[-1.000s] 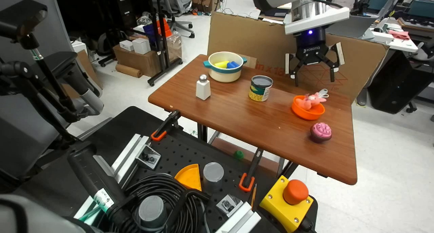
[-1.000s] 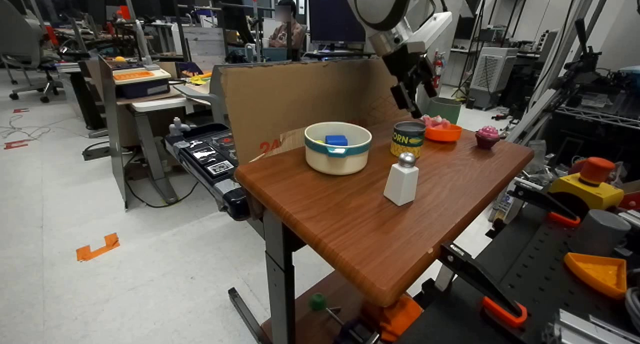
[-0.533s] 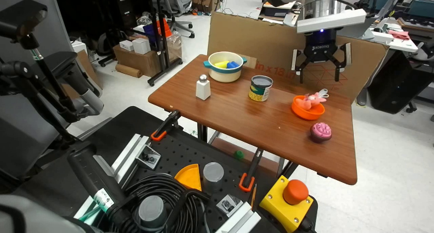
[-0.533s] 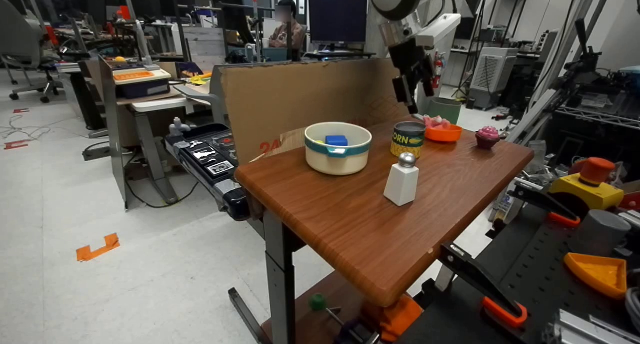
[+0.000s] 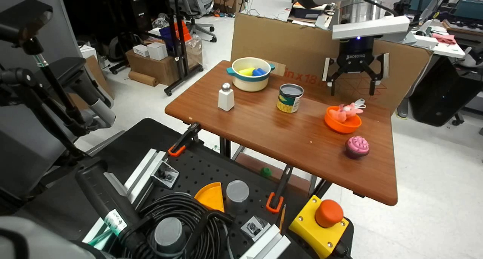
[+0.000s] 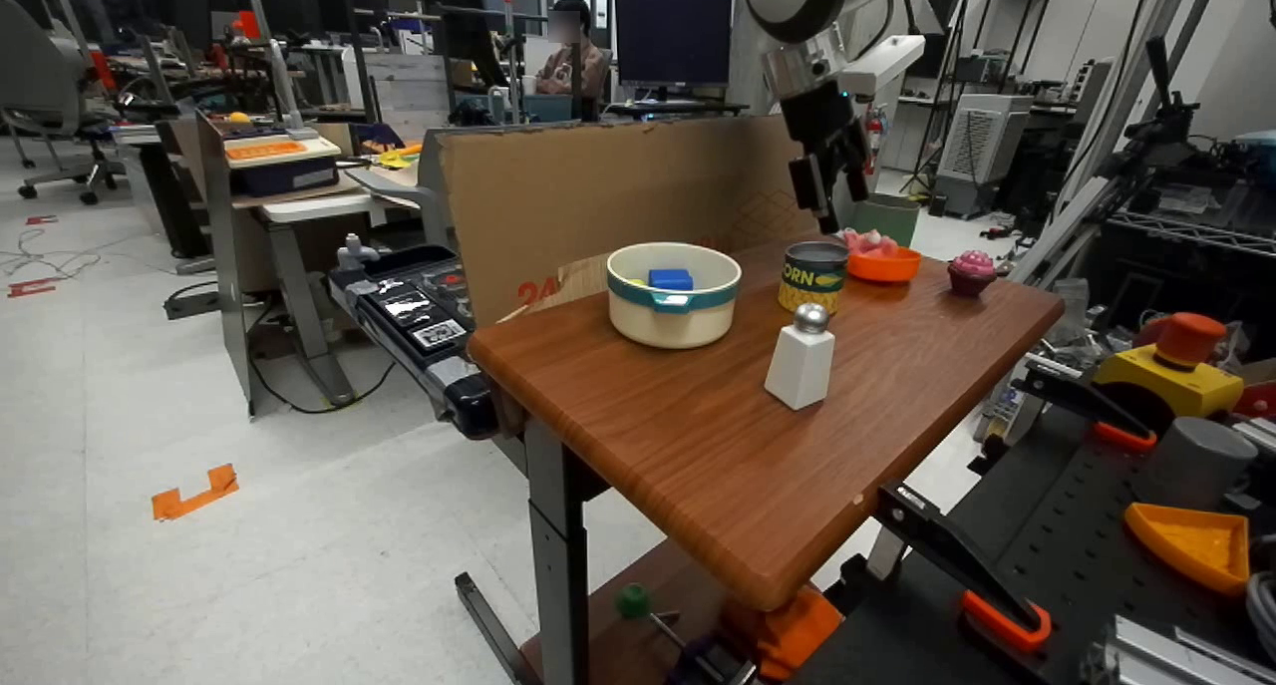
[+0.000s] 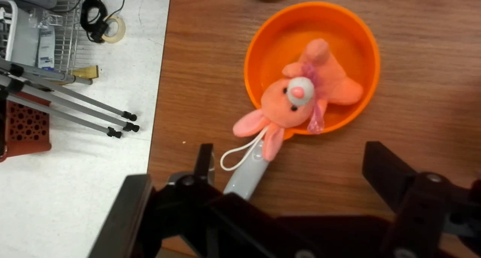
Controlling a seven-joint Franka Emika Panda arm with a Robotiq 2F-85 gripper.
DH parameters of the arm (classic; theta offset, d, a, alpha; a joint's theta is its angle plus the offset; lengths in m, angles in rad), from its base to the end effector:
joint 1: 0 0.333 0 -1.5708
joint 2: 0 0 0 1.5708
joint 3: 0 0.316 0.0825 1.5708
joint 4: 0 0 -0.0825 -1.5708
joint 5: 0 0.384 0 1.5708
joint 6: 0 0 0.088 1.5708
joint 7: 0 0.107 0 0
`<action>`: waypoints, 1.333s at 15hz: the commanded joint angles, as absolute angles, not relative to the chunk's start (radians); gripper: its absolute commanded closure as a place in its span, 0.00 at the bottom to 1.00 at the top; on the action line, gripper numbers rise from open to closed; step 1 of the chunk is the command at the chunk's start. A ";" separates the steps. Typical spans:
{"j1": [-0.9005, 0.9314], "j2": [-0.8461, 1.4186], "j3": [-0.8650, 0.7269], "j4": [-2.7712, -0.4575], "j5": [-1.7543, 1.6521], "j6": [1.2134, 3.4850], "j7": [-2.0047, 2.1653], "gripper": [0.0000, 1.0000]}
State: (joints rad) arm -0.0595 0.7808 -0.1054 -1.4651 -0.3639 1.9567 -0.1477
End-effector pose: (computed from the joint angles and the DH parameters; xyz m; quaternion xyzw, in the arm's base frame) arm 0.6786 -0.1253 0.2036 0.9664 0.0924 -0.1692 0.1700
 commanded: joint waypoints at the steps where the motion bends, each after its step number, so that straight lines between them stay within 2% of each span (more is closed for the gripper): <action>1: -0.042 0.752 -0.110 -1.515 -0.388 1.959 -0.153 0.00; 11: -0.044 0.679 -0.102 -1.651 -0.451 2.166 -0.243 0.00; 20: -0.012 0.671 -0.146 -1.662 -0.477 2.153 -0.072 0.00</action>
State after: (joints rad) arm -0.0208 0.7045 -0.1343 -1.6226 -0.4687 2.1400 -0.1009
